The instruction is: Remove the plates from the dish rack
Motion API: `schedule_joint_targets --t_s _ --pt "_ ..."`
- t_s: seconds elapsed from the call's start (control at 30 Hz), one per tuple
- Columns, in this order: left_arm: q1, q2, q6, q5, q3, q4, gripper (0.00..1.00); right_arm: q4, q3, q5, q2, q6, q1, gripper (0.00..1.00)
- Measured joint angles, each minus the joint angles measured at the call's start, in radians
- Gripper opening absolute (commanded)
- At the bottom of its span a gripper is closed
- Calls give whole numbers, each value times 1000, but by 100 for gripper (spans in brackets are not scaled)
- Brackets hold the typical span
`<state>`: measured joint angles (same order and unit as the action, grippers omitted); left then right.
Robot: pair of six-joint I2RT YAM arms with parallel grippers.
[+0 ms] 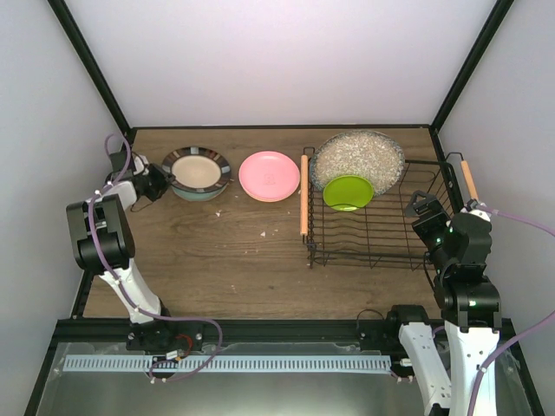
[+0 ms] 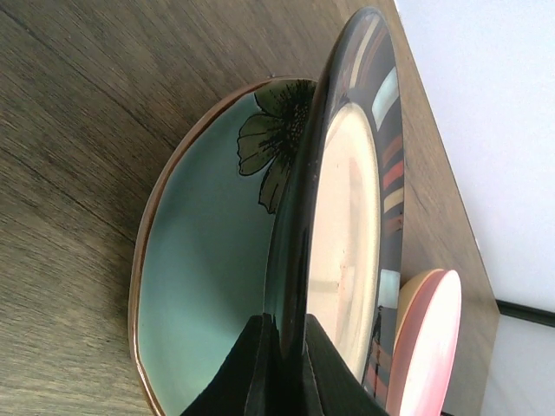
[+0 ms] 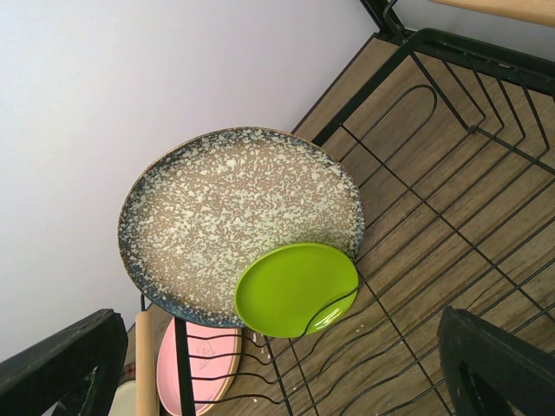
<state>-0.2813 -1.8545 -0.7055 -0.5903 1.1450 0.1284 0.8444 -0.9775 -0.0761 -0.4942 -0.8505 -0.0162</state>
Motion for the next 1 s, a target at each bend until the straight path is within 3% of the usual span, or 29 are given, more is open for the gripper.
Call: schedule_joint_targets --t_s 0.2,0.63,0.7,0.9,1.0 --pt "0 27 10 -5 -40 -8 4 0 0 0 0 0 0 100" --pt "0 42 56 34 -86 32 36 0 0 0 0 0 0 100" --pt "1 42 58 36 -85 32 46 0 0 0 0 0 0 100" --pt "0 5 69 48 -48 31 96 0 0 0 0 -1 0 100" --pt "1 -18 81 49 -14 29 100 0 0 0 0 -1 0 100"
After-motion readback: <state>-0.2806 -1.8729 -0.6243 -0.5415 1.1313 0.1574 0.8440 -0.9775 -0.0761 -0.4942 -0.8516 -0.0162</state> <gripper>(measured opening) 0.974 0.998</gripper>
